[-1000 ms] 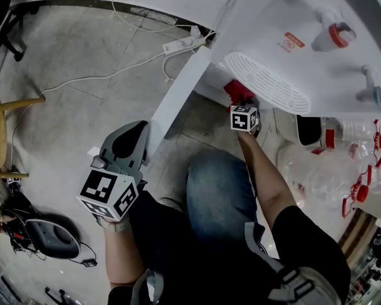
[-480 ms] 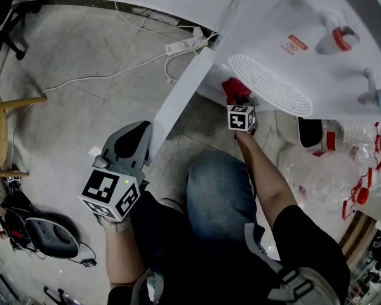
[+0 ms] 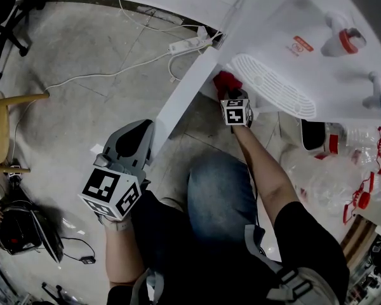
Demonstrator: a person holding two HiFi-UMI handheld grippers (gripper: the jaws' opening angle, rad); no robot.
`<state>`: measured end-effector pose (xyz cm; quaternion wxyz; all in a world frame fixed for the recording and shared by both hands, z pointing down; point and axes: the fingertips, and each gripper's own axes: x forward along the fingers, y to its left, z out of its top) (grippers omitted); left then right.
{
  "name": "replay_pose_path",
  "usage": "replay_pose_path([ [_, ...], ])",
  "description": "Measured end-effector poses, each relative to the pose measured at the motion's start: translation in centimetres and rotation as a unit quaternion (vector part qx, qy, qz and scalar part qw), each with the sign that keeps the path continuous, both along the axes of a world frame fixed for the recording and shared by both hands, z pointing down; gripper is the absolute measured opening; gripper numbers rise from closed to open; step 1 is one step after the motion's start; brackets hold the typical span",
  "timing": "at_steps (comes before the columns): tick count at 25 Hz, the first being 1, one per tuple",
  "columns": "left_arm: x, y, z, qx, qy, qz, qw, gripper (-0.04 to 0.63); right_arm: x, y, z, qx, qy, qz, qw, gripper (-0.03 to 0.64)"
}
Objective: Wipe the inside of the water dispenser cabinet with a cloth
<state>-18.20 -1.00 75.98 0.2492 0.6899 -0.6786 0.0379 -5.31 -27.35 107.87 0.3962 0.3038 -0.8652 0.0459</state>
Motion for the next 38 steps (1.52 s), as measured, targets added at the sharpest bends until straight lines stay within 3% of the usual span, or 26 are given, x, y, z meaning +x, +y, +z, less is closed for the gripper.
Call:
replay_pose_path([
  [13,0.0,-0.2,0.0,-0.001,-0.003,-0.006,1.0,0.008,-4.2,1.2,-1.1,-0.016,-0.046,-0.019,0.999,0.046],
  [27,-0.2,-0.3,0.0,0.005,0.002,-0.01,0.9999,0.008,-5.5,1.7,-6.2,0.075,-0.091,-0.048,0.992,0.046],
  [38,-0.2,-0.5,0.0,0.006,0.002,-0.006,1.0,0.008,-5.6,1.7,-12.3,0.111,-0.133,-0.025,0.985,0.046],
])
